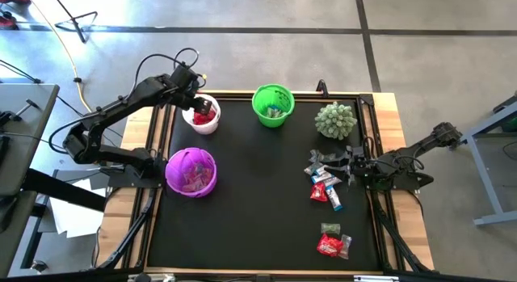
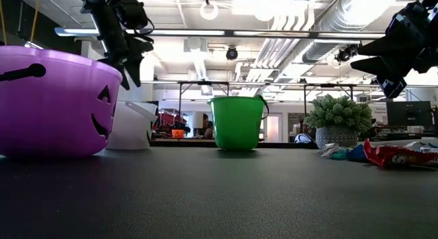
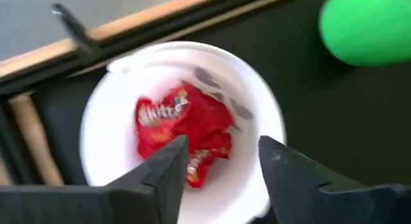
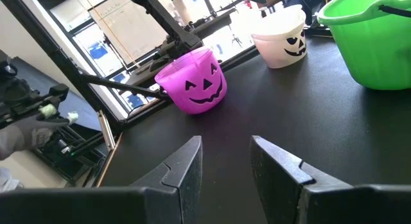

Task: Sort candy
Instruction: Put the white chocolate into the green bucket

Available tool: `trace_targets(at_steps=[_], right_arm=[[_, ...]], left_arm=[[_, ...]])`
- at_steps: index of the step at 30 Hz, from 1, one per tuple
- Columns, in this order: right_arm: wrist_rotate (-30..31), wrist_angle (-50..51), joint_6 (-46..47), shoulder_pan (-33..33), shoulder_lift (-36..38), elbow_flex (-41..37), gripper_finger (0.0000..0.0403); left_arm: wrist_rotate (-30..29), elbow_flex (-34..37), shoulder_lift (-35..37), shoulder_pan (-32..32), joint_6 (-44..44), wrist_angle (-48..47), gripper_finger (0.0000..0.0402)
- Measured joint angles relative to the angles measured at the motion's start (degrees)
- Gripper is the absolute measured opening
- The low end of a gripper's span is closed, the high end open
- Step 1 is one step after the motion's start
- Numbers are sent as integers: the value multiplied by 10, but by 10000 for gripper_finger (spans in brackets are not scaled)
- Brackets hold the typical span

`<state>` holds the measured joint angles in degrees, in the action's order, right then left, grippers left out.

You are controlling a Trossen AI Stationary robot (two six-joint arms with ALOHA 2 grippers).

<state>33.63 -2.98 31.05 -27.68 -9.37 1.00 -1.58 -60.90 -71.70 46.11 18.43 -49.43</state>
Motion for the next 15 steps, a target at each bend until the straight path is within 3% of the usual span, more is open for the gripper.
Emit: trace_targets(at_steps=[6,9,15], right_arm=[[0,0,0,0,0,0,126],[0,0,0,0,0,0,126],[0,0,0,0,0,0,126]], left_arm=[[85,0,0,-31,-18,16,194],[131,0,0,-69,-20,66,192],[158,0,0,-170,28,209,186]])
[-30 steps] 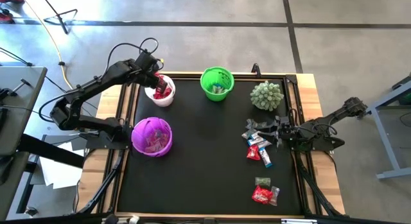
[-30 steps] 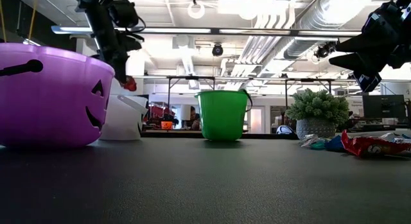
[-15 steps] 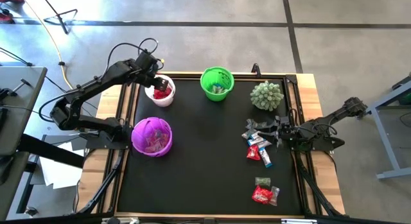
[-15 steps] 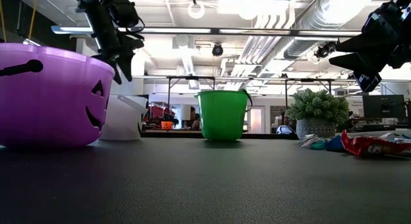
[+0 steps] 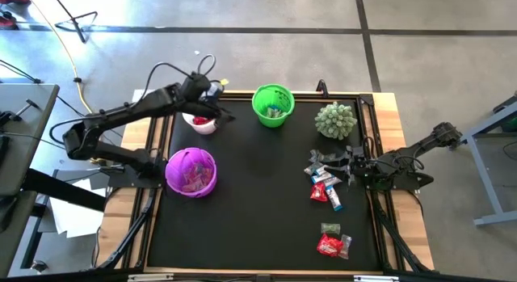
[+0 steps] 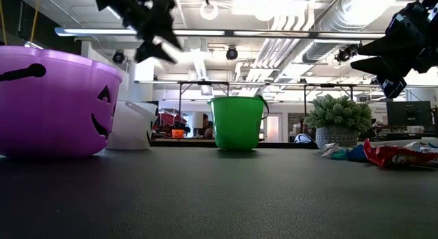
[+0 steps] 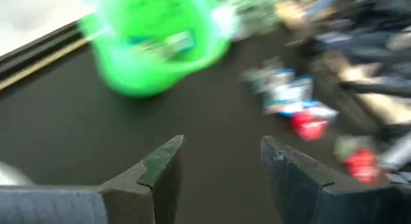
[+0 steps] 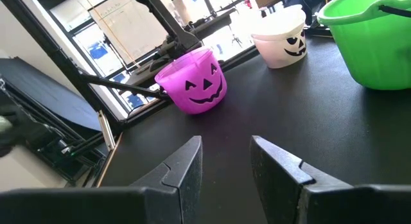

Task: Sort candy
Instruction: Put the white chocolate into the green bucket

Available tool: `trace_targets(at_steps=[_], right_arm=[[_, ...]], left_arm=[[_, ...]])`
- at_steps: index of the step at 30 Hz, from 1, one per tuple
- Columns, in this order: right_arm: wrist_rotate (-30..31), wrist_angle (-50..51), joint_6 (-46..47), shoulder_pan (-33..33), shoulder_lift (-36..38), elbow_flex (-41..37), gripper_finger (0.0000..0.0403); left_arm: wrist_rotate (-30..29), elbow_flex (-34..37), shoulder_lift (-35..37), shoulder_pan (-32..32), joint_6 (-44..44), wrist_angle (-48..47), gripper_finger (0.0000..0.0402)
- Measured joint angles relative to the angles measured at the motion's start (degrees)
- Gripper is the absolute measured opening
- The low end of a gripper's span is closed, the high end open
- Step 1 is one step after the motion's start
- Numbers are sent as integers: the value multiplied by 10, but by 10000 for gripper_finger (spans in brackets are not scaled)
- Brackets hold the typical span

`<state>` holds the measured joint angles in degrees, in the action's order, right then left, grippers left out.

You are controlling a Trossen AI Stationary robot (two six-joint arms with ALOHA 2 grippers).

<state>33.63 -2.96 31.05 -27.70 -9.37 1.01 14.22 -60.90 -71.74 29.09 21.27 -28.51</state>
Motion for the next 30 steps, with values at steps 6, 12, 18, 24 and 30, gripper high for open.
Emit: trace_targets(at_steps=[6,12,18,24,30], right_arm=[[0,0,0,0,0,0,126],[0,0,0,0,0,0,126],[0,0,0,0,0,0,126],[0,0,0,0,0,0,126],[0,0,0,0,0,0,126]], left_arm=[[-37,-1,-13,-117,62,104,186],[-97,-1,-55,-239,135,188,186],[-152,-1,-109,-345,214,274,186],[-160,-1,-151,-417,245,377,186],[-160,-1,-171,-455,208,436,186]])
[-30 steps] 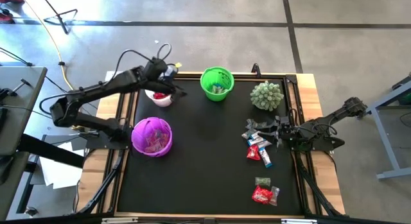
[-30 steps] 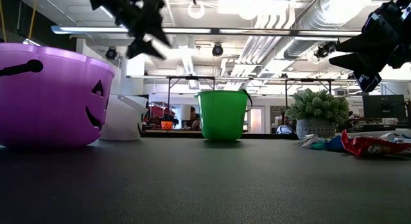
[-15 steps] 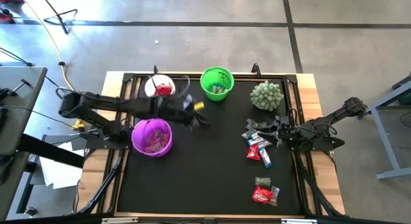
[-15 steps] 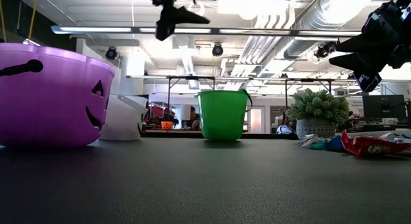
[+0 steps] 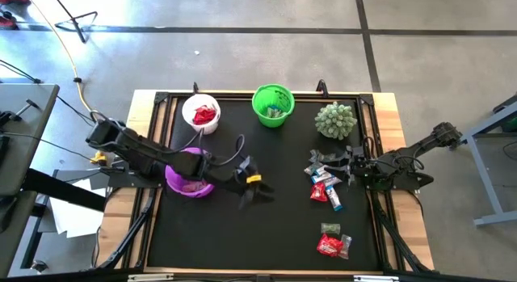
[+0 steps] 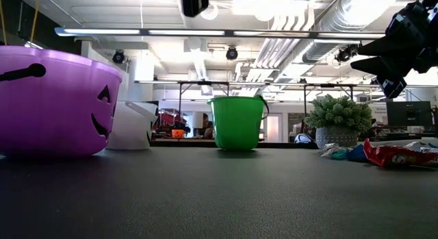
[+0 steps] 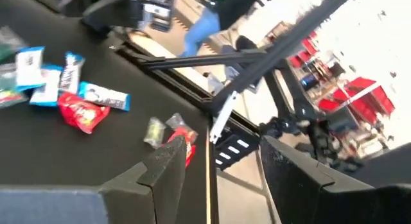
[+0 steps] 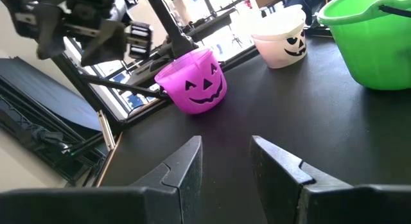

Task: Sort candy
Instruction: Put the white chocolate into the green bucket

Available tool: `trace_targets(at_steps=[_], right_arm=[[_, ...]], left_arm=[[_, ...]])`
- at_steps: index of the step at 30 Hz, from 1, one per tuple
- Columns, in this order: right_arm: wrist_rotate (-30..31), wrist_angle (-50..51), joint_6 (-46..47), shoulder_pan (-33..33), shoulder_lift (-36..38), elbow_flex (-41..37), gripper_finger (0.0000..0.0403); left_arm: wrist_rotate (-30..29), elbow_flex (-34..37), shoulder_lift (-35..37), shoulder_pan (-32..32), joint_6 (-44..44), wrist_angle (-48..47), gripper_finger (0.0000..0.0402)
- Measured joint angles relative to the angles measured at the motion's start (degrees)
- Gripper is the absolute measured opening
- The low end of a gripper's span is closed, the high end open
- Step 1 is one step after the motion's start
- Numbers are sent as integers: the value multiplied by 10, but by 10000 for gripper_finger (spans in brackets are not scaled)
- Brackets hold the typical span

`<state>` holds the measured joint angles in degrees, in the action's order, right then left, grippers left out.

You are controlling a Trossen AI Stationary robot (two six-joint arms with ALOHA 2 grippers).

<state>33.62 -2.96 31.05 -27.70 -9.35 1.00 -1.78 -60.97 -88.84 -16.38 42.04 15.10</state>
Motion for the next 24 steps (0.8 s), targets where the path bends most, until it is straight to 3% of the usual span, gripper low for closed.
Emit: trace_targets(at_steps=[7,12,19,24], right_arm=[[0,0,0,0,0,0,126],[0,0,0,0,0,0,126],[0,0,0,0,0,0,126],[0,0,0,0,0,0,126]], left_arm=[[-13,0,1,-4,-101,38,186],[48,-42,1,9,-207,34,186],[31,-207,1,13,-367,-230,186],[7,-275,2,33,-356,-394,186]])
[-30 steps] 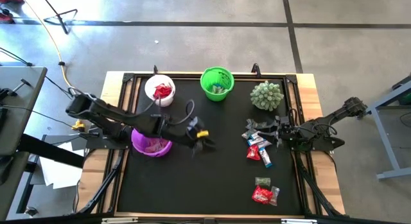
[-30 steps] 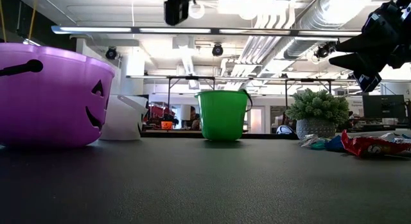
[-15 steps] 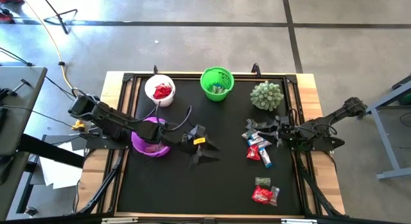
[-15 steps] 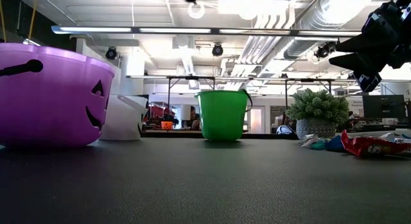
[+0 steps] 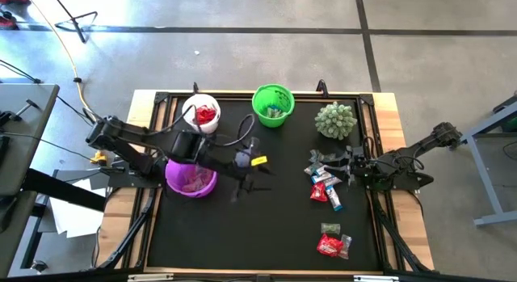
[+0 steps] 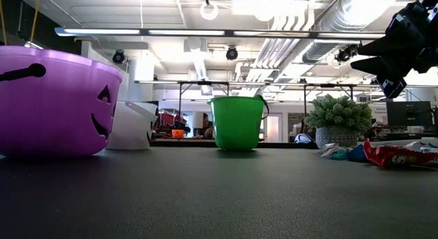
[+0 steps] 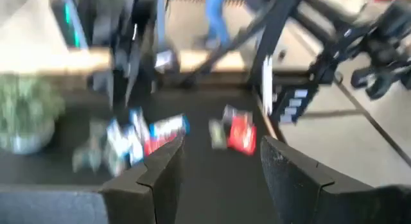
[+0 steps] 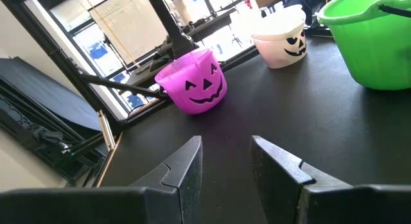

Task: Sort candy
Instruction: Put the white chocolate into the green bucket

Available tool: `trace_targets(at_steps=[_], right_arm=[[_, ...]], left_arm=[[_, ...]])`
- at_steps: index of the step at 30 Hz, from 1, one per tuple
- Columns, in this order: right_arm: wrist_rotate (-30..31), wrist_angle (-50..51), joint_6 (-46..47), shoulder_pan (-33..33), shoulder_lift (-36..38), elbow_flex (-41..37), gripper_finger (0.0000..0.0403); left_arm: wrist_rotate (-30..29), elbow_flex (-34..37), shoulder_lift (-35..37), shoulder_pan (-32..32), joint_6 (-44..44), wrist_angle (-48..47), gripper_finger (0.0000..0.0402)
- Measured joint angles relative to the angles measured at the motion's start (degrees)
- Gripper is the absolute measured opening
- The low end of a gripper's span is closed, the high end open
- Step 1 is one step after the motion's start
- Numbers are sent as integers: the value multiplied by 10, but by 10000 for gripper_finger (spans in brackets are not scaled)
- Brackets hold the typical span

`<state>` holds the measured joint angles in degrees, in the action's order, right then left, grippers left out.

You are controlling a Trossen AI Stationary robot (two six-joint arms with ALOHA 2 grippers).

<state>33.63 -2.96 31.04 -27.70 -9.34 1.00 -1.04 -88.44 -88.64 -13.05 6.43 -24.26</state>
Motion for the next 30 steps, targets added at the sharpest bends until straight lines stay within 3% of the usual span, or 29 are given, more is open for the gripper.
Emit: trace_targets(at_steps=[2,5,10,14,21,25,30], right_arm=[[1,0,-6,0,0,0,126],[11,0,-89,0,0,0,126],[18,0,-133,0,0,0,126],[19,0,-131,0,0,0,126],[34,-7,-132,0,-1,0,126],[45,-32,-92,1,0,0,126],[130,-94,-66,12,0,0,126]], left_arm=[[28,0,0,13,37,-49,186],[84,1,-1,38,60,-106,186],[113,2,12,81,-1,-136,186],[110,0,39,112,-25,-166,186],[54,11,77,130,-32,-210,186],[52,54,103,147,-29,-209,186],[56,149,175,172,7,-174,186]])
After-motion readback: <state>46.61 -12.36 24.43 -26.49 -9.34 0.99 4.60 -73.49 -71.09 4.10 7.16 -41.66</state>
